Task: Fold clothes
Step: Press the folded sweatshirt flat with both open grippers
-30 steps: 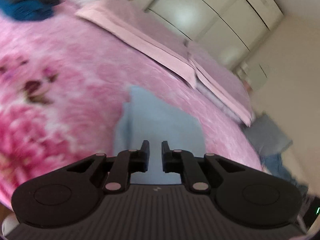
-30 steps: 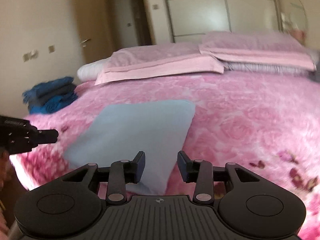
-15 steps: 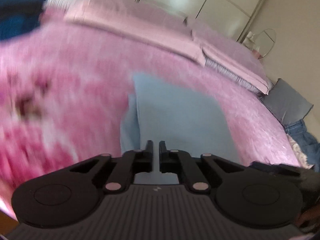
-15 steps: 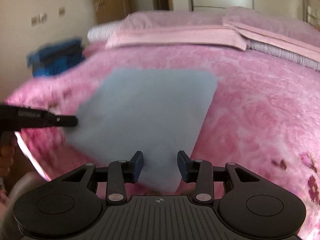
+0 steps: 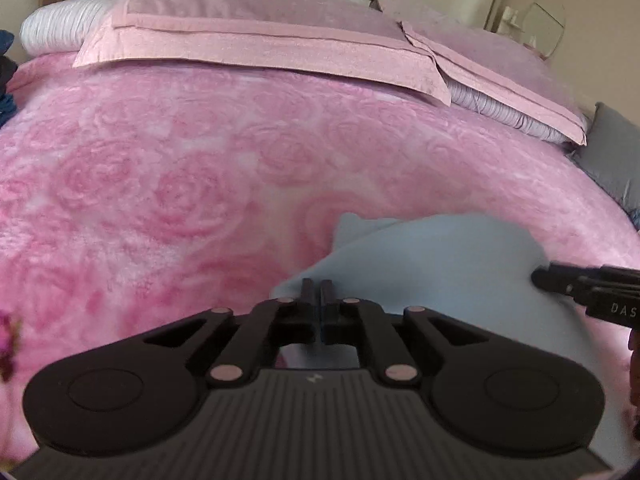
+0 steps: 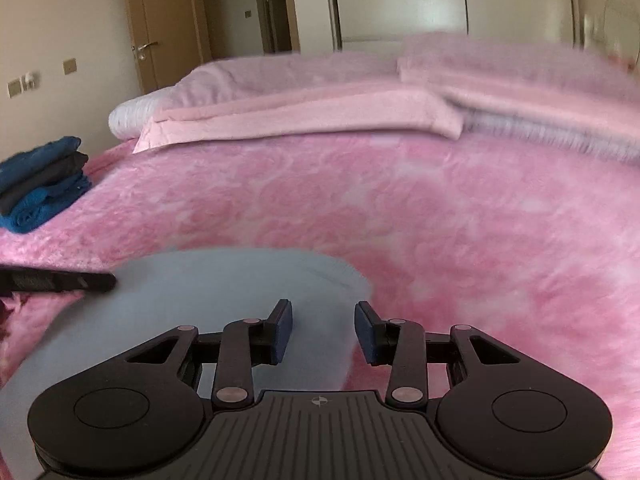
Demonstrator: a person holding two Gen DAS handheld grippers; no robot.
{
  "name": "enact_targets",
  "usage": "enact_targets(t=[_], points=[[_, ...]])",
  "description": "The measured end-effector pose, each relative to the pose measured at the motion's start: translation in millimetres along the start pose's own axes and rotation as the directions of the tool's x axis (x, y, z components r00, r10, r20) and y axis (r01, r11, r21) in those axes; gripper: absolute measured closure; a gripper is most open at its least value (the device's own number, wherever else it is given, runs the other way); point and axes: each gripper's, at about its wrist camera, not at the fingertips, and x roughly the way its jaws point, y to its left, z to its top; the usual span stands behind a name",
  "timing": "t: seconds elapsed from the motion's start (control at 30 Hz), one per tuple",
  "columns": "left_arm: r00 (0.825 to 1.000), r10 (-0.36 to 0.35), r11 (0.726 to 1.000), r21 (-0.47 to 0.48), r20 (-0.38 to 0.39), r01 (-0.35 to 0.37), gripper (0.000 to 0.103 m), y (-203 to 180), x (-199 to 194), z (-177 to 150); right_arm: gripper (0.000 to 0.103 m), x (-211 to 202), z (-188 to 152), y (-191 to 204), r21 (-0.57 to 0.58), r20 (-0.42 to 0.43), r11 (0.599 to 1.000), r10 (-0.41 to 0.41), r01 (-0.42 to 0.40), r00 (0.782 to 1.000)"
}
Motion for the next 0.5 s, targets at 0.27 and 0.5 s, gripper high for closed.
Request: enact_targets(t=[0.27, 0.5], points=[[0.999, 0.002, 0.998, -0.059, 0.037, 0.000, 0.101, 0.0, -54.5, 7.1, 0.064, -22.1, -14.0, -6.1, 0.057, -0.025, 0.998, 0.030, -0.028, 0.999], [0.995, -0.096, 0.995, -0.033, 0.028, 0.097, 0.100, -35.9, -132.6, -34.7, 0.064, -73.8, -53.6, 30.7, 0.036, -0.048, 0.999, 0.029, -0.028, 0.998]])
